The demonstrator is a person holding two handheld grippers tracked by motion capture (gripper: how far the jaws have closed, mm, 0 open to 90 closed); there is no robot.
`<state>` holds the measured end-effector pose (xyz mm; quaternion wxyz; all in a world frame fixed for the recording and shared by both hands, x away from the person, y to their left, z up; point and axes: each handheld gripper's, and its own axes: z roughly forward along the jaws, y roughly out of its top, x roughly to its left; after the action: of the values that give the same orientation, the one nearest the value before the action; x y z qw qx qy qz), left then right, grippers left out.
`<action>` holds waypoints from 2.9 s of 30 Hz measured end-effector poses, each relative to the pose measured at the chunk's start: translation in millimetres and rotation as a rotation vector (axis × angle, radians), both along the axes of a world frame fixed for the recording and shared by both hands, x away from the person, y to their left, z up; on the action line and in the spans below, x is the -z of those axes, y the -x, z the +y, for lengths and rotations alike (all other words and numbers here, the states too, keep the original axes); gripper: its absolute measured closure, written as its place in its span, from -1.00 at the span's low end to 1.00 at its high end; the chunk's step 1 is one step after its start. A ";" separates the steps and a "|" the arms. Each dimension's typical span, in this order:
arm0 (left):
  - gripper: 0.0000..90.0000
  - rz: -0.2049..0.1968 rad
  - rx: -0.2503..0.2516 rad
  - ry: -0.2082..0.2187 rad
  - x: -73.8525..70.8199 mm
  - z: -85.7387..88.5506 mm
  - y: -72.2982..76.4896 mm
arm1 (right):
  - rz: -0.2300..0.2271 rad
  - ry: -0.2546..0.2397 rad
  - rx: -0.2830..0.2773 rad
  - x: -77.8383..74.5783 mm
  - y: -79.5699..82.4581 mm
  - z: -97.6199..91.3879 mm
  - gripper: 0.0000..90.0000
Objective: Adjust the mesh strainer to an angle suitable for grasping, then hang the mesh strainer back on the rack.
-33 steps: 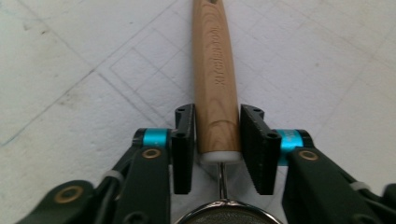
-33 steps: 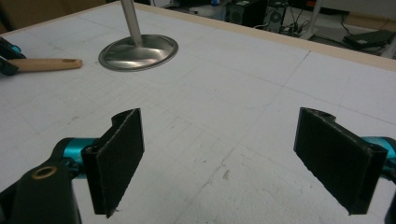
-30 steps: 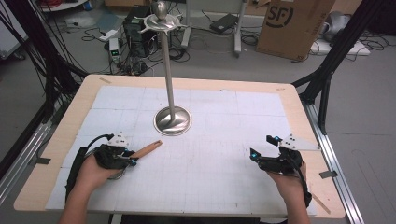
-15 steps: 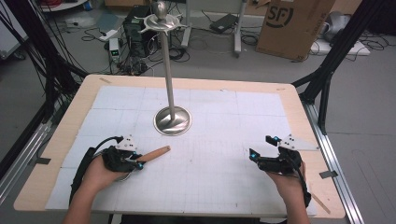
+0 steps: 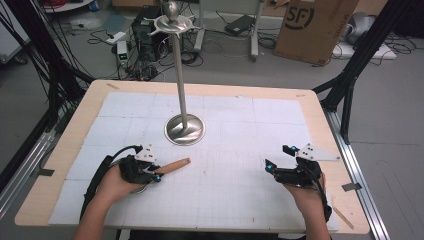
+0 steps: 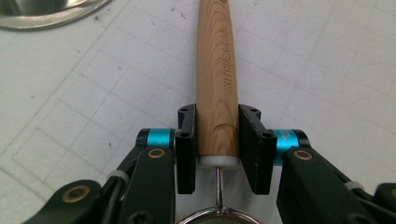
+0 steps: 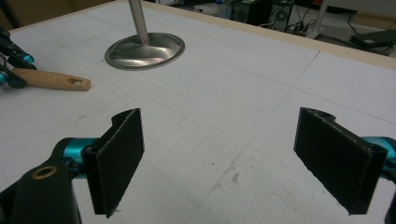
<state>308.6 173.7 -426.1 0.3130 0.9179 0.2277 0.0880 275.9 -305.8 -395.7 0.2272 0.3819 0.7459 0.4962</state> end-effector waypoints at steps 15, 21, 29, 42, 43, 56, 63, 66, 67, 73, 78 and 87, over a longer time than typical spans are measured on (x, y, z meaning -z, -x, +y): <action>0.41 0.043 -0.007 -0.098 -7.5 -5.8 -8.4 | 0.008 -0.003 -0.003 1.2 -0.4 0.5 -0.67; 0.39 0.080 0.012 -0.160 -10.3 -13.5 -15.5 | 0.004 -0.002 -0.002 1.4 -0.8 -0.6 -0.67; 0.27 0.106 0.016 -0.197 -10.9 -18.2 -21.7 | 0.015 0.007 -0.004 1.9 -1.1 2.7 -0.67; 0.53 0.105 0.028 -0.192 -12.0 -19.1 -17.8 | 0.010 0.004 0.001 1.2 -0.4 0.4 -0.67; 0.53 0.104 0.026 -0.192 -12.2 -19.0 -17.6 | 0.011 0.003 0.000 1.2 -0.3 0.3 -0.67; 0.53 0.051 0.064 -0.054 -26.5 -12.6 -9.6 | 0.013 0.001 0.005 1.4 -0.1 -0.2 -0.67; 0.53 0.013 0.081 0.054 -39.9 -4.9 -5.8 | 0.011 0.000 0.009 0.7 -0.6 0.2 -0.67; 0.53 0.018 0.089 0.106 -44.0 -2.1 -5.7 | 0.009 -0.005 0.013 0.1 -1.8 -0.4 -0.67; 0.53 0.019 0.089 0.119 -44.7 -1.6 -5.4 | 0.013 -0.006 0.014 0.2 -2.2 -0.1 -0.67; 0.53 -0.003 0.089 0.167 -48.6 1.0 -3.6 | 0.021 -0.003 0.011 0.8 -3.4 1.8 -0.67; 0.53 -0.025 0.090 0.208 -52.5 3.0 -1.6 | 0.012 -0.005 0.005 -0.6 -3.4 2.6 -0.67; 0.53 -0.087 0.057 0.313 -61.0 10.3 -1.9 | 0.015 -0.003 0.007 -0.1 -4.5 3.0 -0.67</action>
<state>310.6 183.9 -365.1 0.4643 0.8592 0.1987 0.0821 280.4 -302.8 -395.6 0.2227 0.3887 0.7454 0.4936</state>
